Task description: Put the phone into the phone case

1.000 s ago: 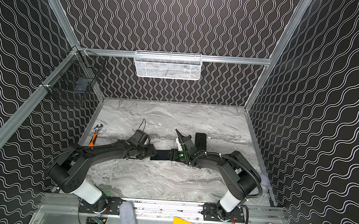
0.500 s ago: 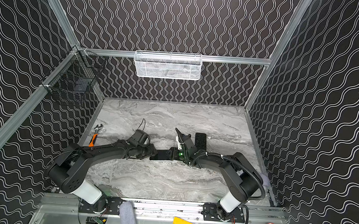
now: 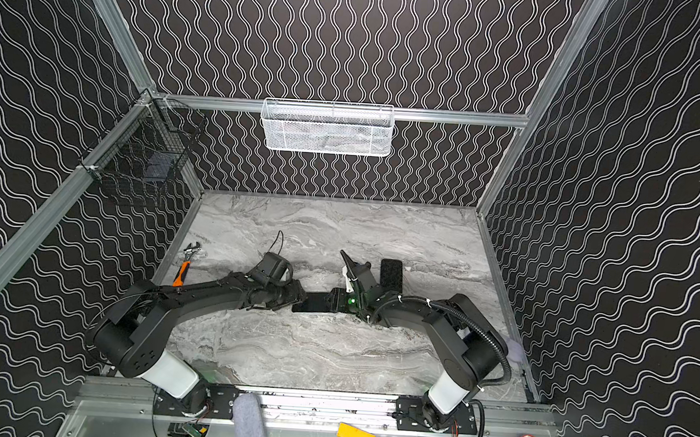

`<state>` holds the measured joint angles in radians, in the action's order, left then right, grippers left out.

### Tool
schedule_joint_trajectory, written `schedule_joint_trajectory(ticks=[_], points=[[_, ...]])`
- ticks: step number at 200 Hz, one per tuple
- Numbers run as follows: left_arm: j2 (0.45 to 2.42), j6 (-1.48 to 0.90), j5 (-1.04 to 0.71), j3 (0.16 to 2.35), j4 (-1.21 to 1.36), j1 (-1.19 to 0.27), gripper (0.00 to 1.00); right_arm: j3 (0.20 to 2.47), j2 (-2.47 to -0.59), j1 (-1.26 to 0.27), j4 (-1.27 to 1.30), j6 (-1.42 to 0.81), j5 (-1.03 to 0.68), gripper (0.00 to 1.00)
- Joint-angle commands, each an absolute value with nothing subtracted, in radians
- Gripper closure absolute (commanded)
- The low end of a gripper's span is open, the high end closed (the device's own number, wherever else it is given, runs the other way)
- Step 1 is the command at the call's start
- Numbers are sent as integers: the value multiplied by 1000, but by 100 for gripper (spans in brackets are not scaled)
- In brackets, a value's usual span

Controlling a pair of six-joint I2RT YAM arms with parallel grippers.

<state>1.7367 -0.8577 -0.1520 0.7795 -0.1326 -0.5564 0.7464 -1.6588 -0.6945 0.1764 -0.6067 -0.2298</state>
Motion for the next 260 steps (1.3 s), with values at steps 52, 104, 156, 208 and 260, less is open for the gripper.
schedule_joint_trajectory(ticks=[52, 104, 156, 208, 260], points=[[1747, -847, -160, 793, -95, -554, 39, 777, -1667, -726, 192, -606, -257, 42], [1748, -847, -161, 789, -88, -555, 39, 785, -1684, -744, 194, -614, -250, 42], [1755, -839, -111, 795, -154, -554, 46, 780, -1686, -744, 199, -619, -244, 42], [1781, -843, -60, 799, -218, -555, 57, 776, -1684, -746, 206, -620, -246, 42], [1820, -847, -9, 812, -261, -551, 61, 769, -1673, -747, 210, -618, -247, 42]])
